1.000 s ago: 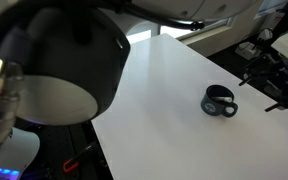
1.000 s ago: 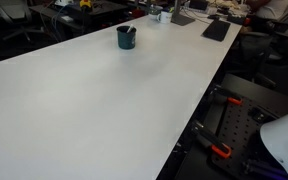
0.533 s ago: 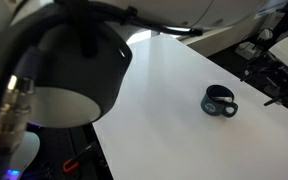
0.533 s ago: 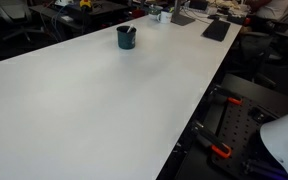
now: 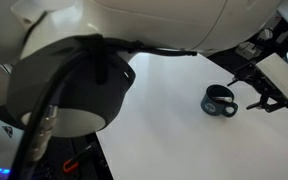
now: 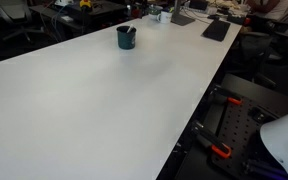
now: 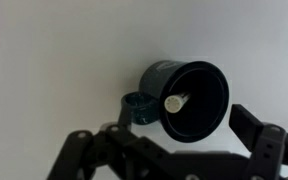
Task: Remove the marker from the cup
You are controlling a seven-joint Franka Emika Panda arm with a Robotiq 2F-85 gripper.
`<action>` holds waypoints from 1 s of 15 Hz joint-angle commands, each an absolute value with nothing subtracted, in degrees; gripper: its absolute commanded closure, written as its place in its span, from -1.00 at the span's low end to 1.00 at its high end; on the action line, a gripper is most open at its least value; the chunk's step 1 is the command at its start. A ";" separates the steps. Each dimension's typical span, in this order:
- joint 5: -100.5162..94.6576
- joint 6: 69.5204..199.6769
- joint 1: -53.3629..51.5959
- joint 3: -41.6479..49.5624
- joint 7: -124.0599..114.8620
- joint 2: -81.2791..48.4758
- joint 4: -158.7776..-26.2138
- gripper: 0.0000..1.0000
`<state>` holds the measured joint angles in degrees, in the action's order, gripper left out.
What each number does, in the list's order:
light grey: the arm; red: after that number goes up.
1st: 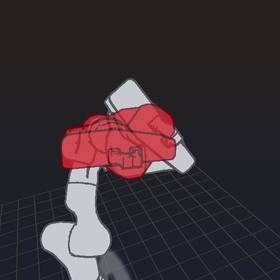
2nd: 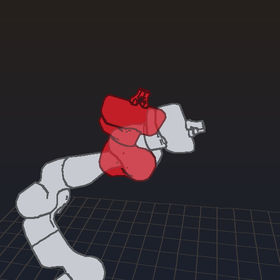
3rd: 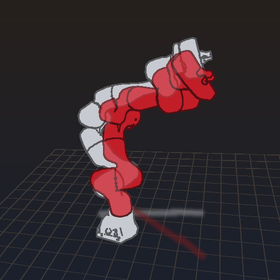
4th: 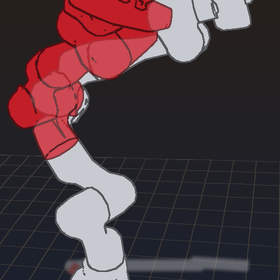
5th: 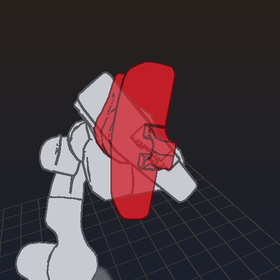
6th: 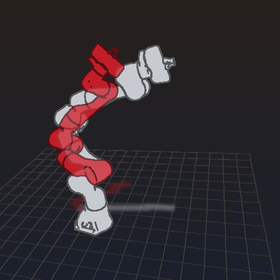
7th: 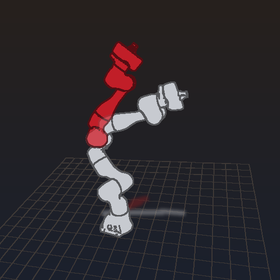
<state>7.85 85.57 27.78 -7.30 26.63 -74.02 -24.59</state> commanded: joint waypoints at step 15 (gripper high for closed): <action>8.26 83.69 28.78 -8.28 28.28 -75.11 -26.47 1.00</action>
